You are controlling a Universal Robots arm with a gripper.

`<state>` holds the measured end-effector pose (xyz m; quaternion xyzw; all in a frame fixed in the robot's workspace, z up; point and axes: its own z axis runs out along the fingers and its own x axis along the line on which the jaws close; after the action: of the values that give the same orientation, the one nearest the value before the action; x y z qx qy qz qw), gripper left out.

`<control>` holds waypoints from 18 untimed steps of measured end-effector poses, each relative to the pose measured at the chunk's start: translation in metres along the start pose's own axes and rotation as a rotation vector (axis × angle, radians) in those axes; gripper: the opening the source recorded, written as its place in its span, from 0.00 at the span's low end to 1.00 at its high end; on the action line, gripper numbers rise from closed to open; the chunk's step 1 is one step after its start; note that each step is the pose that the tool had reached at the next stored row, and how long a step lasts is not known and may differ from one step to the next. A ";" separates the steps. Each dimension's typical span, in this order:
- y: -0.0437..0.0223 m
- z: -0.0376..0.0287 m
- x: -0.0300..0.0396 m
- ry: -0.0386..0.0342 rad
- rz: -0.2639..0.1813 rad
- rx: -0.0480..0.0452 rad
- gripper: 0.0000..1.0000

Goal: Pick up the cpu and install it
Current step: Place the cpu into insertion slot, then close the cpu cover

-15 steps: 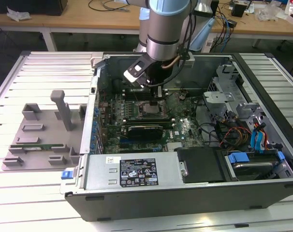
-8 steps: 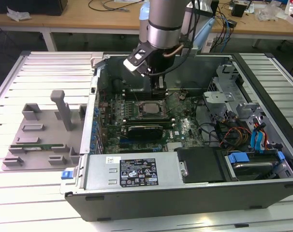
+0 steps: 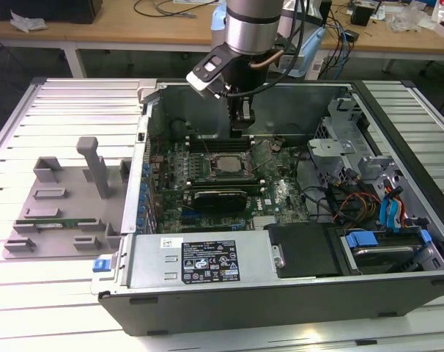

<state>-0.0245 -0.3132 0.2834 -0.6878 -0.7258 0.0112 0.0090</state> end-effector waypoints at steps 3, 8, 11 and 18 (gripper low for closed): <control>0.0000 -0.0002 0.0000 -0.0002 0.000 0.0001 0.11; 0.0000 -0.0005 0.0000 -0.0002 0.000 0.0002 0.11; 0.0000 -0.0007 0.0000 -0.0003 0.000 0.0002 0.11; 0.0107 -0.0010 -0.0006 -0.0002 0.000 0.0002 0.11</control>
<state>-0.0137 -0.3132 0.2841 -0.6878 -0.7258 0.0113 0.0090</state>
